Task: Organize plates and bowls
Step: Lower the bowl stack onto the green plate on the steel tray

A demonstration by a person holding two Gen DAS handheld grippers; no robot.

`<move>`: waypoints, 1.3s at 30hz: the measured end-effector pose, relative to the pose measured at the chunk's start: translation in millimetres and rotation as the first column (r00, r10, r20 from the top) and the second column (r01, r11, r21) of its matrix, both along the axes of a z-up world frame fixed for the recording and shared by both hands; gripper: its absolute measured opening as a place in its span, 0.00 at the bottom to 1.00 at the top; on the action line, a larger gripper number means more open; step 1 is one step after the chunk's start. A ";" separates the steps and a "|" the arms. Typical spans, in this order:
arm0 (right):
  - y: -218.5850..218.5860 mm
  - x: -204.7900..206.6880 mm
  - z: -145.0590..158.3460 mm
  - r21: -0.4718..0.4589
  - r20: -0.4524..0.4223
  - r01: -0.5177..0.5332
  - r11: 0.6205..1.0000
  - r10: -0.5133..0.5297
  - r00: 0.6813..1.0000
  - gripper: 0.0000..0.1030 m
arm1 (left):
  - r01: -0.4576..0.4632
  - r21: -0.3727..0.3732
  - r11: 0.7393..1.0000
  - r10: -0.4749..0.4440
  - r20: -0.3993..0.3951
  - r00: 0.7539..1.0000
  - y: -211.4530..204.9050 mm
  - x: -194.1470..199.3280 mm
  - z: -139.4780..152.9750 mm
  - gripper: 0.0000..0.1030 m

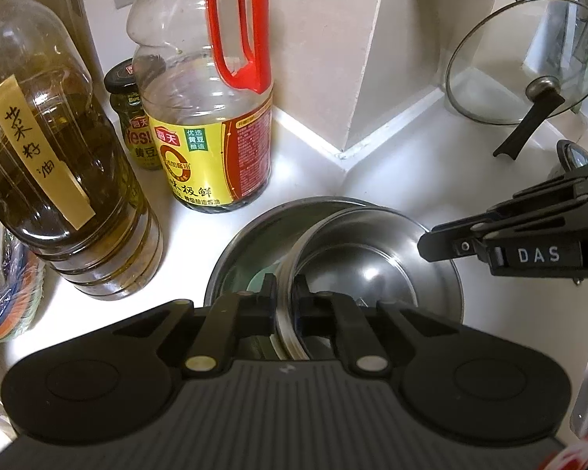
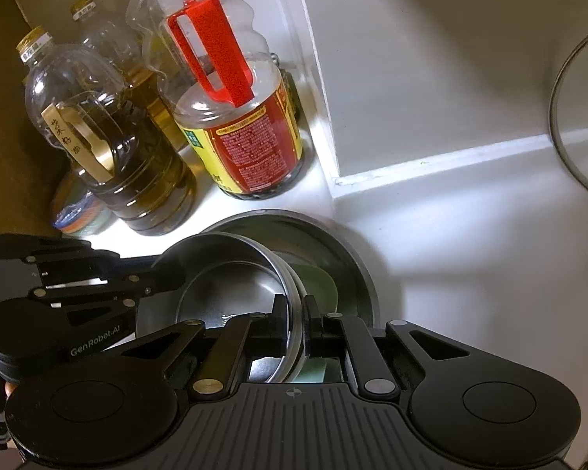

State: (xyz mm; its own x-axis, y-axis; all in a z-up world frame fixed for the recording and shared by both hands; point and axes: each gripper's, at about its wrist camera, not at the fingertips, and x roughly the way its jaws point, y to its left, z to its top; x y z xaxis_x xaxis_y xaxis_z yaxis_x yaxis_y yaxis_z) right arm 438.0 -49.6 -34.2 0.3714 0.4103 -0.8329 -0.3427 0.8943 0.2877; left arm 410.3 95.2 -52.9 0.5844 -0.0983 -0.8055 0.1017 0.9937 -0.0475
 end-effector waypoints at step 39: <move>-19.2 -28.6 -14.4 0.116 -0.060 0.106 0.988 -0.099 0.993 0.15 | -0.037 -0.077 0.996 0.034 -0.032 0.999 5.0 -25.5 -0.3 0.16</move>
State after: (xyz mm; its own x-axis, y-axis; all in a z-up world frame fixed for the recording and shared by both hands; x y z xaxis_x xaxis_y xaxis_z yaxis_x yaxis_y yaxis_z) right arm 409.4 -68.8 -48.6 0.3729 0.4694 -0.8004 -0.2322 0.8824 0.4093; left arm 384.8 100.2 -53.2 0.5637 -0.1407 -0.8139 0.0637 0.9899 -0.1270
